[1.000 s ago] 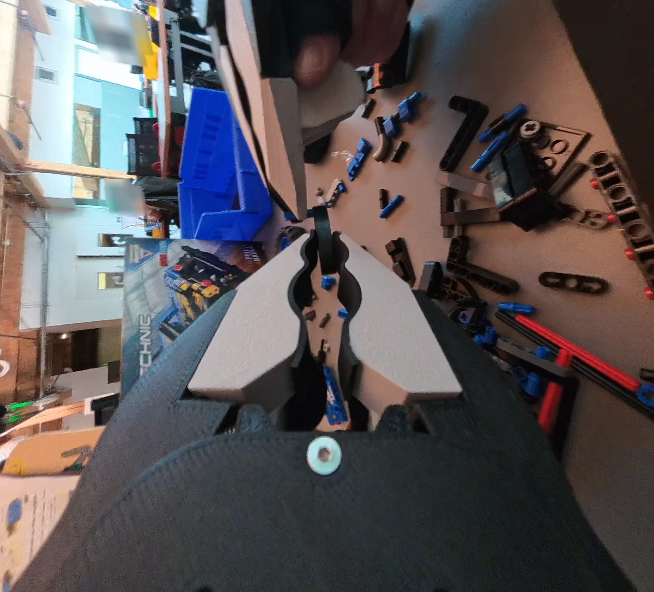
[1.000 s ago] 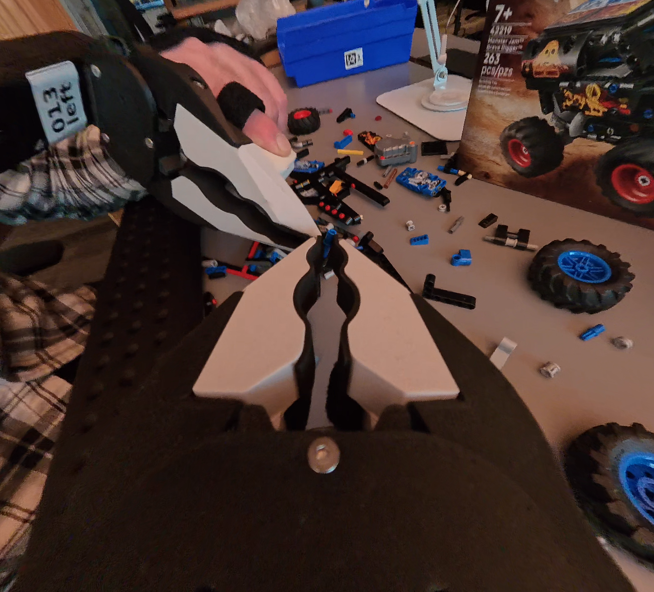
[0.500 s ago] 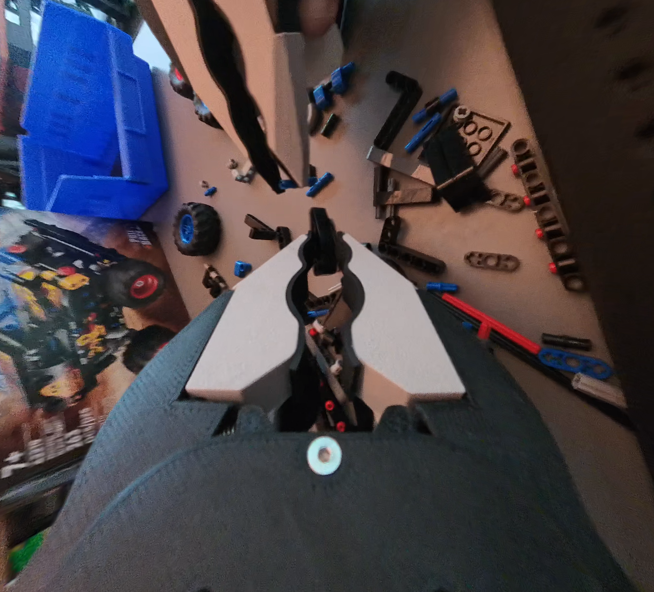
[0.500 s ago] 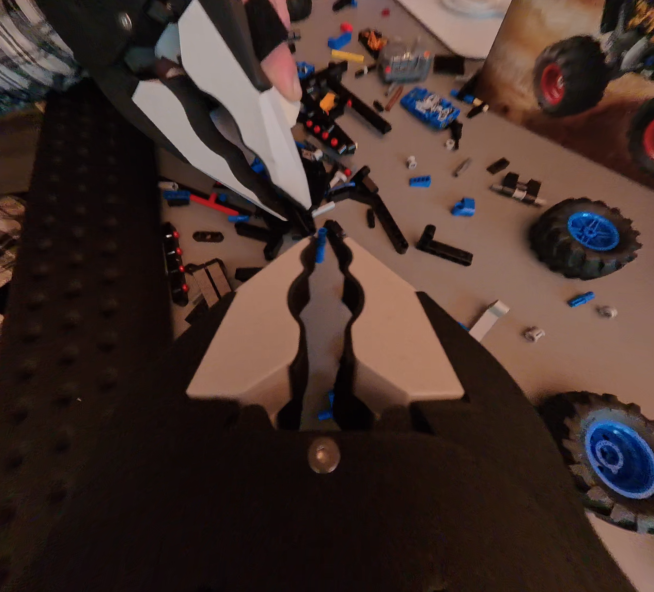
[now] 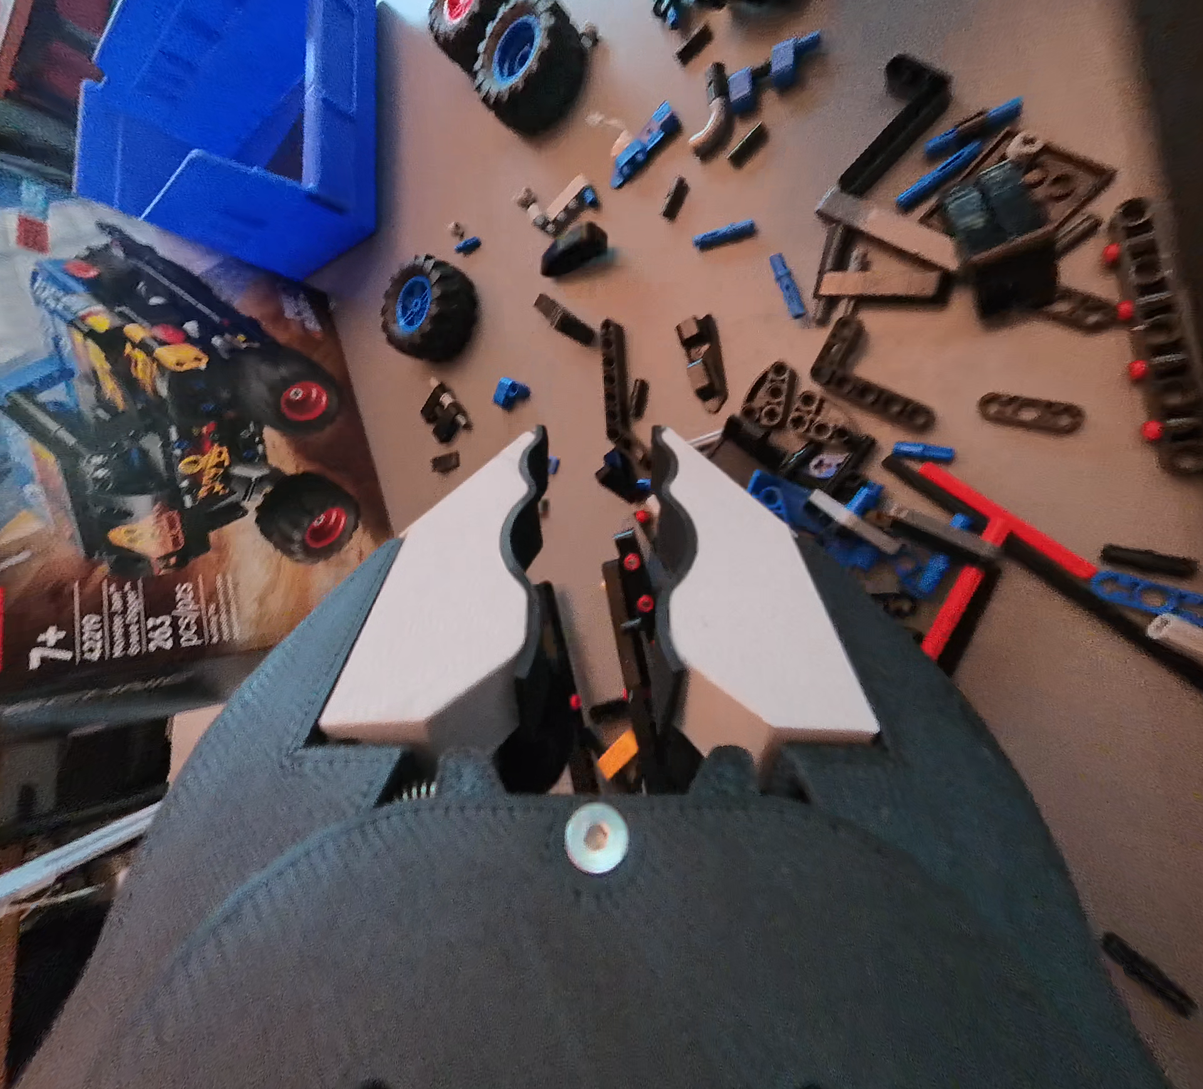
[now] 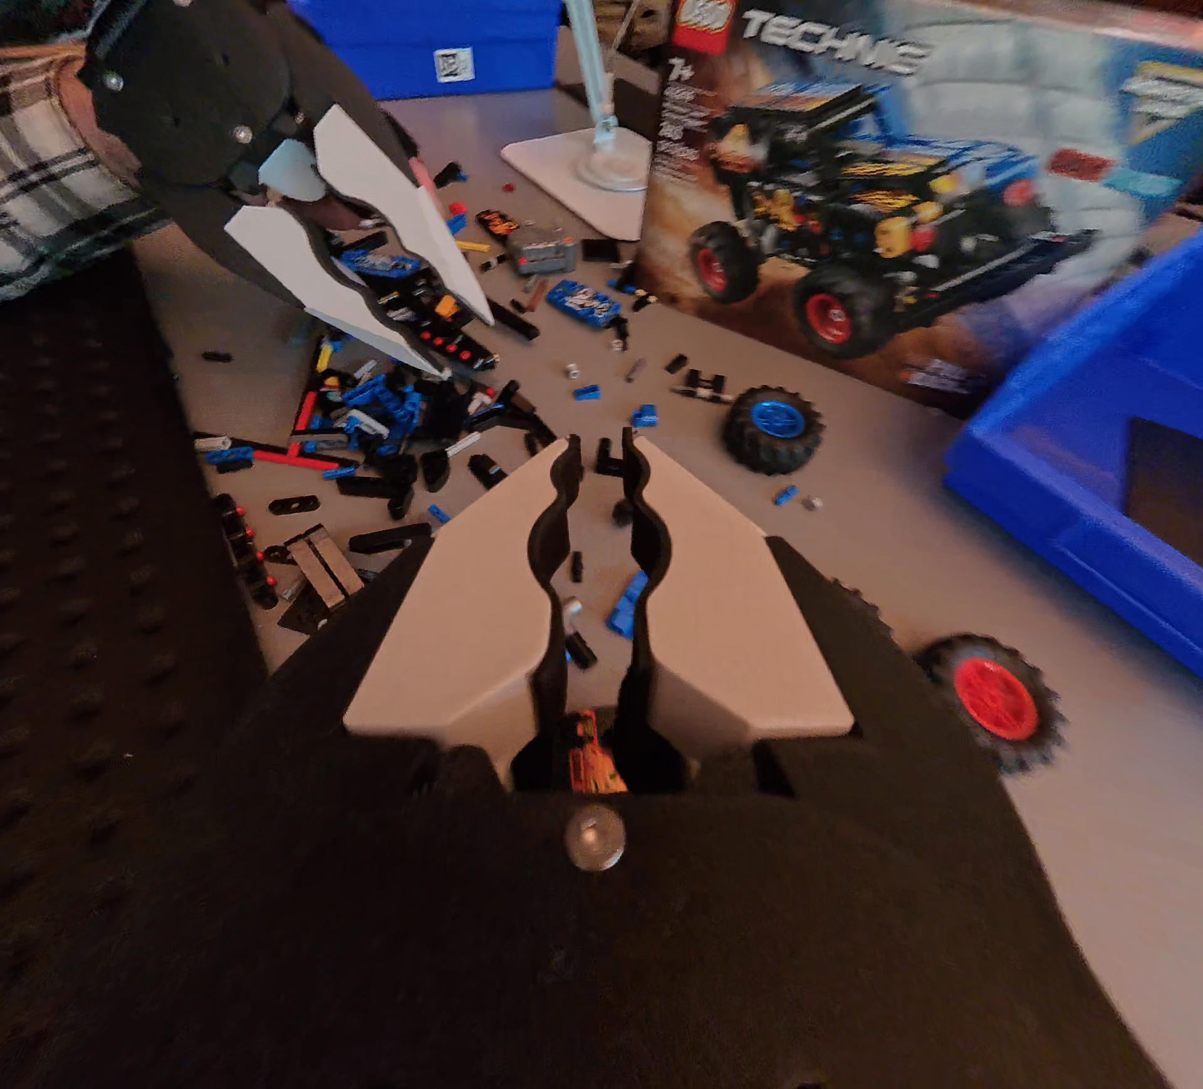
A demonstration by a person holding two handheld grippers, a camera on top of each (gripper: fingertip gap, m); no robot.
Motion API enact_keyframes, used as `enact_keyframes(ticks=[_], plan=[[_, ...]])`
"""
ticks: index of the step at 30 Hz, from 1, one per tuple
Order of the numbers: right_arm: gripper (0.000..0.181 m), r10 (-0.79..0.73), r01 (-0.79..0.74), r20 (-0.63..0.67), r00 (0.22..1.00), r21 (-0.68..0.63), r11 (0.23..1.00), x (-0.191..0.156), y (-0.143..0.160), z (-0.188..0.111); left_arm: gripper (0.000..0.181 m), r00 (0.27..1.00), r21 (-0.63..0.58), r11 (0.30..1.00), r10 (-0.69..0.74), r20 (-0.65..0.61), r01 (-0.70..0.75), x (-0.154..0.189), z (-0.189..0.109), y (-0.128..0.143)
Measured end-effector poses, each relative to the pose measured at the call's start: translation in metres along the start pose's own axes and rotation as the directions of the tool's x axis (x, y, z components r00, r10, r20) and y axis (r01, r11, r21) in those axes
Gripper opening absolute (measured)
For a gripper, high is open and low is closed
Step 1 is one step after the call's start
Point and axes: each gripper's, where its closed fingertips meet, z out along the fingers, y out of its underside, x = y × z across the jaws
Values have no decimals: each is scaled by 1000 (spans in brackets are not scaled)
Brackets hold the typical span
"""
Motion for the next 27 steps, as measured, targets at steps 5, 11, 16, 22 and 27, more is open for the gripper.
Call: enact_keyframes(ticks=[5,11,16,22,27], plan=[[24,-6,-3,-118,993,-76,997,11,6,-40,30,999,3,999,-40,36,40,-15,-13,7],[26,-61,13,-105,993,-407,913,-6,72,-55,29,993,-38,997,-64,102,68,-31,-33,23],[29,-122,31,-107,987,-613,789,-8,126,-50,30,991,-61,992,-109,83,114,-28,-52,40],[0,-156,55,-127,980,-576,815,-3,119,-39,29,990,-66,990,-119,75,124,-24,-57,47],[0,-120,61,-87,989,-498,865,-13,102,-30,29,992,-83,990,-106,72,112,-22,-51,49]])
